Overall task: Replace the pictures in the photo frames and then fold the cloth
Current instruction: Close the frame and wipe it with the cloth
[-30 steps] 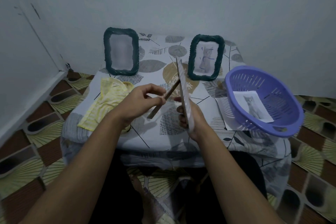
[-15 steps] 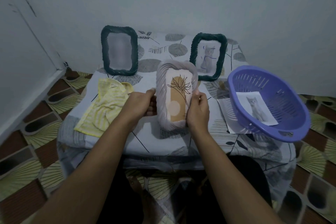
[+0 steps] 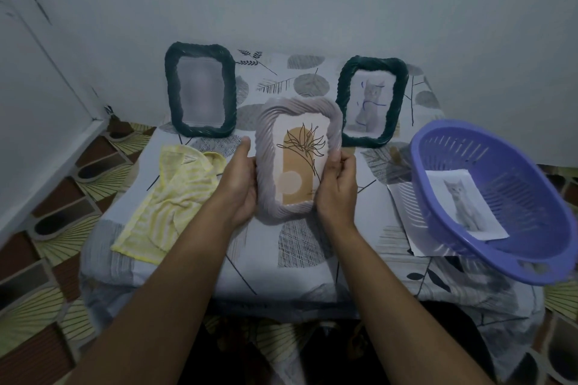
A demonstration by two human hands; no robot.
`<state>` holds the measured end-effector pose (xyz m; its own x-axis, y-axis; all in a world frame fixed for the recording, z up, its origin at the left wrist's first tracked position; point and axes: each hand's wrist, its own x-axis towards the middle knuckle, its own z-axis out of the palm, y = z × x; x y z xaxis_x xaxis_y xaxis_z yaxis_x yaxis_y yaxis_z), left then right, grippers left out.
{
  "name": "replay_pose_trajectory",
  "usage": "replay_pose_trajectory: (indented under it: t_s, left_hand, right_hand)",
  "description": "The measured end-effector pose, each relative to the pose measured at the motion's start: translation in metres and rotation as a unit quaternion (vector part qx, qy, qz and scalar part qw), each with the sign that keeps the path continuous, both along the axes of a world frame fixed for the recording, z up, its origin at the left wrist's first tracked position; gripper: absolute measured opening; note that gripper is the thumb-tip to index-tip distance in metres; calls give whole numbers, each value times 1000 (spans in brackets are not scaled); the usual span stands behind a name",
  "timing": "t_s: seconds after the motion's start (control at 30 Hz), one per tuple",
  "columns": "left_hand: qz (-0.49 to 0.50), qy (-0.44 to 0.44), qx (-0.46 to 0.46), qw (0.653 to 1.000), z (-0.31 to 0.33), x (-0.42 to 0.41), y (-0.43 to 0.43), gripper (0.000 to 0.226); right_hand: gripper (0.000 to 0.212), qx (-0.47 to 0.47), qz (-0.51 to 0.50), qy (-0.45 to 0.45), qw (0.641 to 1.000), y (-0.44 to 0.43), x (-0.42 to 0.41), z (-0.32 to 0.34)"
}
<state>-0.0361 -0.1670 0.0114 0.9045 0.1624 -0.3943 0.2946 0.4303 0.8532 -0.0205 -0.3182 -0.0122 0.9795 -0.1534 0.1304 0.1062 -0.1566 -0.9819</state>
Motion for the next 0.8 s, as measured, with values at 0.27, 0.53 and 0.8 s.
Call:
replay_pose_trajectory:
  t_s: [0.27, 0.53, 0.8]
  left_hand:
    - [15, -44, 118, 992, 11, 68, 24, 57]
    - [47, -57, 140, 987, 3, 133, 47, 53]
    - [71, -59, 128, 987, -11, 174, 51, 58]
  right_hand:
    - [22, -16, 55, -35, 998, 15, 50, -4]
    - [30, -17, 108, -11, 994, 28, 103, 7]
    - [51, -13, 130, 33, 991, 32, 133, -1]
